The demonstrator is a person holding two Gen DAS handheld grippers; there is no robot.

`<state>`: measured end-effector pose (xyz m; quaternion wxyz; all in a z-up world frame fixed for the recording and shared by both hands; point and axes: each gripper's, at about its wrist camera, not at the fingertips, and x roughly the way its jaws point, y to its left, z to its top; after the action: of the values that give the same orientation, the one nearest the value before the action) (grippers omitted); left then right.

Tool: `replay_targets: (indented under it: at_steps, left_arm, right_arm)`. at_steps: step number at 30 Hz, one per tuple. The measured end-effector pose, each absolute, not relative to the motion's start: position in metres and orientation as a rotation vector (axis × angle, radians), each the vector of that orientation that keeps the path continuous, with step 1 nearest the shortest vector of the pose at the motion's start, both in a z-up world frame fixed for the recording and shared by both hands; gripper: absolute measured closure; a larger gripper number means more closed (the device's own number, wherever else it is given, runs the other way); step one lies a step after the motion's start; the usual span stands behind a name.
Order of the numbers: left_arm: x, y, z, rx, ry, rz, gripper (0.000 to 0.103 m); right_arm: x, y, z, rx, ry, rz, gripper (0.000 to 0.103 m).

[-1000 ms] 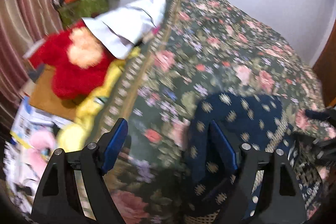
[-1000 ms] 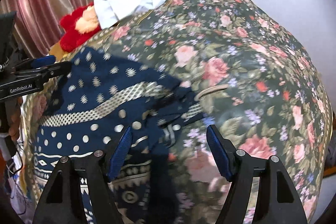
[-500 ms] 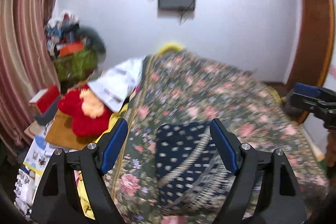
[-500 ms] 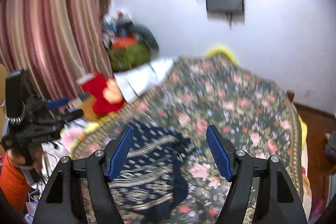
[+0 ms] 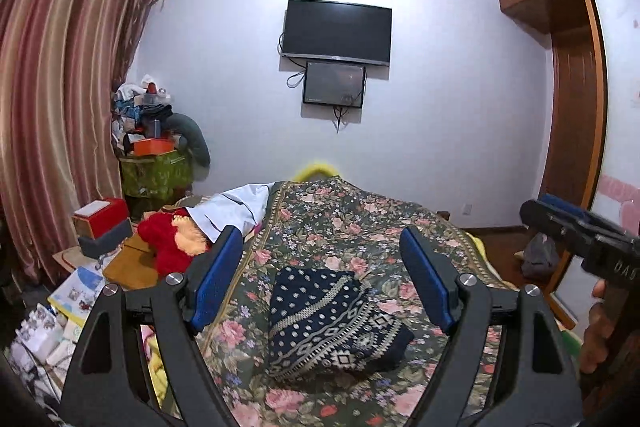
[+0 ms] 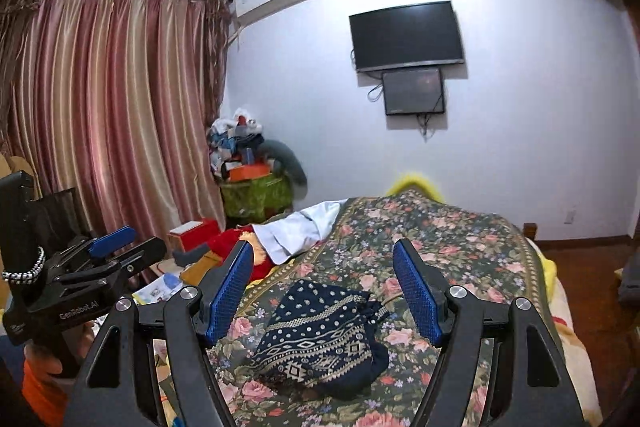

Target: Fold large clothes

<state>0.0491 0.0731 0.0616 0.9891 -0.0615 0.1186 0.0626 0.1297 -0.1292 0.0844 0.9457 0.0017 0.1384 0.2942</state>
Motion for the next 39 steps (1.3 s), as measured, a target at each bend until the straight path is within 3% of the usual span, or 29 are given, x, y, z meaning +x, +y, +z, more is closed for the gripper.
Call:
replay_targets:
  at_steps: [4, 5, 7, 9, 39]
  left_arm:
    - [0.033, 0.065, 0.061, -0.115, 0.23, 0.139, 0.019]
    - [0.031, 0.063, 0.06, -0.115, 0.229, 0.145, 0.016]
    - [0.029, 0.061, 0.056, -0.119, 0.23, 0.151, 0.009]
    - [0.026, 0.059, 0.055, -0.124, 0.234, 0.154, 0.008]
    - [0.033, 0.064, 0.043, -0.147, 0.272, 0.164, 0.007]
  right_arm:
    - [0.113, -0.132, 0.079, -0.001, 0.277, 0.541, 0.002]
    - [0.112, -0.133, 0.078, 0.004, 0.273, 0.53, 0.0]
    - [0.109, -0.133, 0.076, 0.002, 0.28, 0.518, 0.0]
    - [0.108, -0.133, 0.075, -0.001, 0.295, 0.512, 0.0]
    - [0.101, -0.125, 0.068, -0.055, 0.305, 0.522, 0.0]
